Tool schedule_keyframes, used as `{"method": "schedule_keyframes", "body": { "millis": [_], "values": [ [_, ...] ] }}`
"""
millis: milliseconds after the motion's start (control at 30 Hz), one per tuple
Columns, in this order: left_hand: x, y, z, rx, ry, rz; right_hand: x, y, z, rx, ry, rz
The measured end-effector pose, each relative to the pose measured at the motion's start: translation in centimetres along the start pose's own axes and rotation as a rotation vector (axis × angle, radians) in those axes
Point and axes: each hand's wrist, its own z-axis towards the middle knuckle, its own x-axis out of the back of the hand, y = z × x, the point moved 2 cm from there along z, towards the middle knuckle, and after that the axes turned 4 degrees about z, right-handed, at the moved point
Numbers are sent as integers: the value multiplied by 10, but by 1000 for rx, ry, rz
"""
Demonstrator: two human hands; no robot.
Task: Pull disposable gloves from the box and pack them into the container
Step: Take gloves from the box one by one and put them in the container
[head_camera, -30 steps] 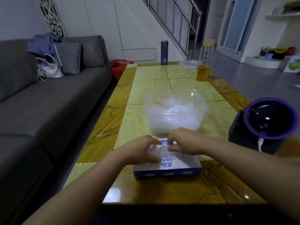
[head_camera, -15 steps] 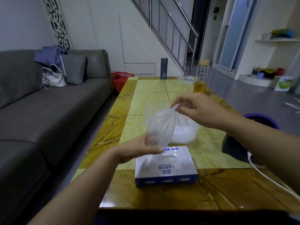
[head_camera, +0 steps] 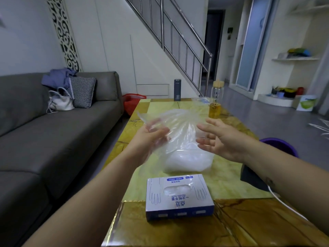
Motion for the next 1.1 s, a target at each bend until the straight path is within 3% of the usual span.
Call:
{"method": "schedule_keyframes", "body": {
  "millis": [167, 367, 500, 633, 733, 767, 833, 900, 967, 1033, 1100],
  "values": [
    [3, -1, 9, 96, -27, 67, 1, -13, 15, 190, 15, -122],
    [22, -10, 39, 175, -18, 50, 7, -18, 48, 160, -112, -374],
    [38, -21, 72, 143, 213, 177, 31, -9, 76, 172, -24, -597],
    [54, -30, 117, 44, 532, 599, 51, 7, 113, 147, 57, -750],
    [51, -21, 125, -345, 764, 918, 60, 21, 137, 87, 111, -783],
    [41, -18, 125, -495, 693, 1044, 61, 25, 142, 62, 112, -801],
    [18, -27, 133, -549, 302, 1317, 62, 34, 152, 19, 107, -882],
    [4, -49, 143, -274, -131, 1555, 62, 42, 158, -11, 102, -1039],
    [0, -70, 152, 51, -449, 1731, 60, 47, 161, -36, 72, -1184],
    [-2, -85, 159, 273, -647, 1808, 59, 50, 163, -73, 15, -1301],
    [-4, -96, 166, 377, -728, 1806, 59, 51, 164, -116, -41, -1436]
  ]
}}
